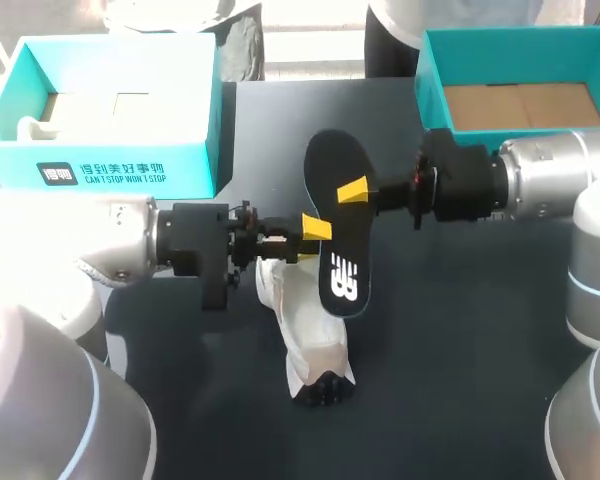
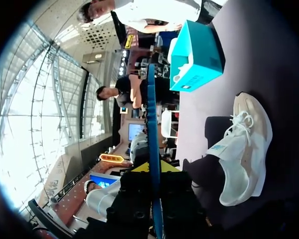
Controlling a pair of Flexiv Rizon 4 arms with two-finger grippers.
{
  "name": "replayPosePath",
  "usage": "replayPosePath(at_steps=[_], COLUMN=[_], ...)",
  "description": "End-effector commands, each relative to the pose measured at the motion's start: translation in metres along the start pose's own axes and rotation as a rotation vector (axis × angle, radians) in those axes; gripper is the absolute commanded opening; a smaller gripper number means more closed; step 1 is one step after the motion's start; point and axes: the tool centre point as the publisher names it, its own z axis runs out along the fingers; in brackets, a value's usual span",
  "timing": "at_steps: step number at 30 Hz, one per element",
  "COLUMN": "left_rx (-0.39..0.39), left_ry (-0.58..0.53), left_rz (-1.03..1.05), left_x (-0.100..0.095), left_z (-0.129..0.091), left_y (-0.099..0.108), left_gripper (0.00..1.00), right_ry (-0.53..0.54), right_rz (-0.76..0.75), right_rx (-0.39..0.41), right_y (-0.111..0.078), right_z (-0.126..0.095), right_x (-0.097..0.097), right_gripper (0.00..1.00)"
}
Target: Take the shoe out of the shoebox, open the shoe tongue, remove and reinsert the insole, then place the shoe into the shoebox
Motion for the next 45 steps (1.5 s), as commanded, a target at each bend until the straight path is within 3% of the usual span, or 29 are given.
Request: replayPosePath(at_steps=[1,7,11,14,27,32,38,39,44,45], left_rx=[-0.045,-0.085,-0.159,-0.131,-0.131,-0.129,-0.135,-0.109,-0.065,-0.089], left_ry=[0.010,0.105,0.404,0.538,0.538,0.901,1.170,1.259,1.457,1.510], left_rz=[-0.023,-0.038,-0.161,-0.136,-0.136,-0.176,-0.153,-0.141,-0.098,-0.062], left_x=[0.002,-0.020,-0.038,-0.051,-0.051,-0.066,-0.076,-0.075,-0.069,-0.068], left_z=[-0.034,-0.049,-0.051,-0.046,-0.046,-0.023,-0.007,-0.002,0.007,0.009], left_y=[-0.005,0.011,0.023,0.026,0.026,0.026,0.033,0.034,0.036,0.036], left_gripper=[1.00,1.00,1.00,1.00,1.00,1.00,1.00,1.00,1.00,1.00], right_ry=[0.000,-0.007,-0.011,-0.010,-0.007,-0.009,-0.008,-0.008,-0.007,-0.007], right_rz=[0.003,0.026,0.034,0.037,0.034,0.036,0.040,0.040,0.035,0.034], right_rx=[-0.006,-0.008,-0.006,-0.005,0.004,0.012,0.013,0.012,0.006,0.005], right_y=[-0.004,-0.007,-0.009,-0.011,-0.012,-0.014,-0.017,-0.017,-0.019,-0.019], right_z=[-0.007,-0.009,-0.008,-0.007,-0.006,-0.003,-0.001,-0.001,0.000,0.000], right_x=[-0.004,-0.014,-0.018,-0.020,-0.020,-0.023,-0.024,-0.025,-0.025,-0.025], right_gripper=[0.00,0.00,0.00,0.00,0.00,0.00,0.00,0.00,0.00,0.00])
